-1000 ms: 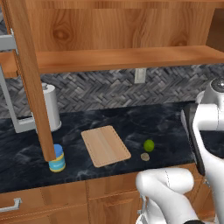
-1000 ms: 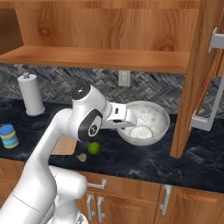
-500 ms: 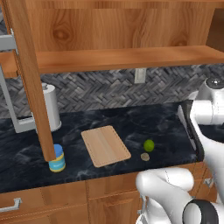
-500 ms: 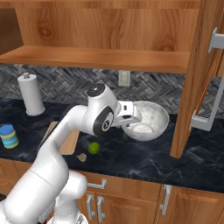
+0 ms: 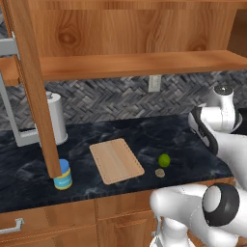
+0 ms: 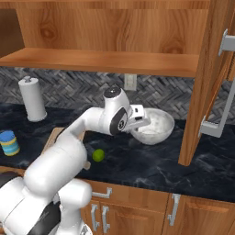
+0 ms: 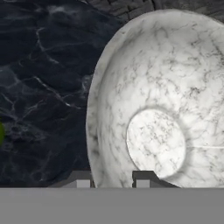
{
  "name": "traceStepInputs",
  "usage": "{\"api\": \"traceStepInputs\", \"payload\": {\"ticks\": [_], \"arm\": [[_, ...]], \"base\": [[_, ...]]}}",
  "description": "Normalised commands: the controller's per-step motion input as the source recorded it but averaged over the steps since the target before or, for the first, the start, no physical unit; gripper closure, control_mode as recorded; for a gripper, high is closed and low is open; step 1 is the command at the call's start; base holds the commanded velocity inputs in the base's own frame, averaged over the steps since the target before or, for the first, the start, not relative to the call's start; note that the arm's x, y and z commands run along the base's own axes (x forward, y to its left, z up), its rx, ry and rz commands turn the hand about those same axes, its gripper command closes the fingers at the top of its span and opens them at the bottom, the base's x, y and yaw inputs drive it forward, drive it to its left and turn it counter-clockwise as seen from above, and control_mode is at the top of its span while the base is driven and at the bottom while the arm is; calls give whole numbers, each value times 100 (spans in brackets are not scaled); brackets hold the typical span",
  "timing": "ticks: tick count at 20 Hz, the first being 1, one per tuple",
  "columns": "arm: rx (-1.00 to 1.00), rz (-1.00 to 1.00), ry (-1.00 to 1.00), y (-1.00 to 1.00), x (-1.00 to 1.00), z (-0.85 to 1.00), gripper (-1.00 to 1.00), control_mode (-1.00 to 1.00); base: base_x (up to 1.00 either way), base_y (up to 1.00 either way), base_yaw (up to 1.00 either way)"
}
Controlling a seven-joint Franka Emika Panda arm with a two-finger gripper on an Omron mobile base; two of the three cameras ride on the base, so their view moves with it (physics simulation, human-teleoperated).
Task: Open the cabinet. Place the bowl and condiment on the counter. Then place the lime and garlic on the cutting board.
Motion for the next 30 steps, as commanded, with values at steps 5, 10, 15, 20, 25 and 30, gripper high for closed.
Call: {"api": "traceStepInputs", "payload": {"ticks": [5,10,15,20,25,30], "arm": [[0,10,7,-18,51,-35,100,-100],[0,10,5,-30,45,-38,100,-100],[0,7,0,-17,40,-32,100,-100],[0,6,0,-4,30,-39,100,-100],[0,6,0,0,24,-48,100,-100],[0,5,0,-11,12,-49,100,-100]], "base": [[0,0,0],[0,0,0],[0,0,0],[0,0,0],[0,0,0],[0,0,0]]}}
